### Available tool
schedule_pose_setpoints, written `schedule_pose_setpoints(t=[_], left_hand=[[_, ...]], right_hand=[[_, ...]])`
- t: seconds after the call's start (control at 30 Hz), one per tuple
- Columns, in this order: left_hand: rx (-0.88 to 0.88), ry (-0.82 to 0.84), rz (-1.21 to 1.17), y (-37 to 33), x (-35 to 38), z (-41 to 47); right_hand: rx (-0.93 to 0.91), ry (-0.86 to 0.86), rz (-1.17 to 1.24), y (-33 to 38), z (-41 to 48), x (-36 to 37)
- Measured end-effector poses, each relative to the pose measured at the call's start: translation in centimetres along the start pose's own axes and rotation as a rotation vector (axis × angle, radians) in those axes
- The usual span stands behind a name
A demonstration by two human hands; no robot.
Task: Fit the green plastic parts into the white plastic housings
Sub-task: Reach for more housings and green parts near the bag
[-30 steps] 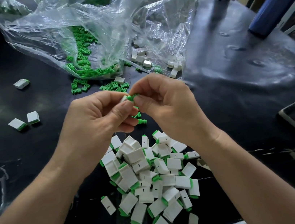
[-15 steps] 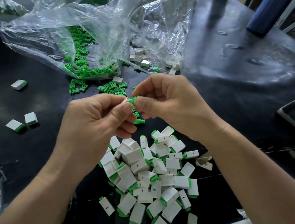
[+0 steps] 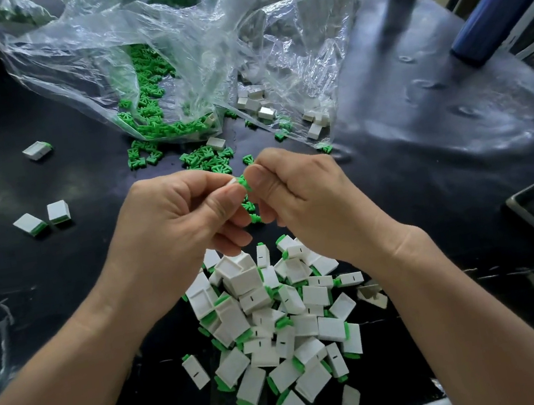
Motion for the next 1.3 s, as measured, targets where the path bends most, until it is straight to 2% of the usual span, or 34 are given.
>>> schedule_pose_setpoints(t=[0.17, 0.33, 0.7, 0.77, 0.9, 1.03, 1.13, 1.3], left_hand=[[0.013, 0.069, 0.049, 0.1, -0.3, 0.0], [0.031, 0.165, 0.163, 0.3, -0.6, 0.0], [0.077, 0.243, 0.321, 0.4, -0.9, -0.2], [0.092, 0.228, 0.293, 0.2, -0.9, -0.2], [0.057, 0.132, 0.111, -0.2, -1.0, 0.1], [0.079, 0.129, 0.149, -0.1, -1.0, 0.2], [0.08, 0.21, 0.185, 0.1, -1.2, 0.2], [0.093, 0.287, 0.321, 0.5, -0.8, -0.2]], right_hand=[[-0.122, -0.034, -0.11, -0.1, 0.0, 0.3], [-0.272, 0.031, -0.322, 0.0, -0.1, 0.2], [-0.375, 0.134, -0.491, 0.0, -0.2, 0.5], [-0.369, 0.083, -0.422, 0.0, -0.2, 0.5], [-0.182, -0.075, -0.089, 0.0, 0.0, 1.1], [-0.134, -0.061, 0.008, 0.0, 0.0, 1.2], [-0.195, 0.054, -0.065, 0.0, -0.1, 0.6], [-0.342, 0.158, -0.374, 0.2, -0.3, 0.3]])
Point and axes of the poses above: each hand's wrist, its own z-axis towards the middle knuckle, its own x-axis out of the palm, y = z × x, the point moved 2 cm from there along z, towards the middle knuckle, and after that the axes turned 9 degrees about z, right-handed, at the moved point
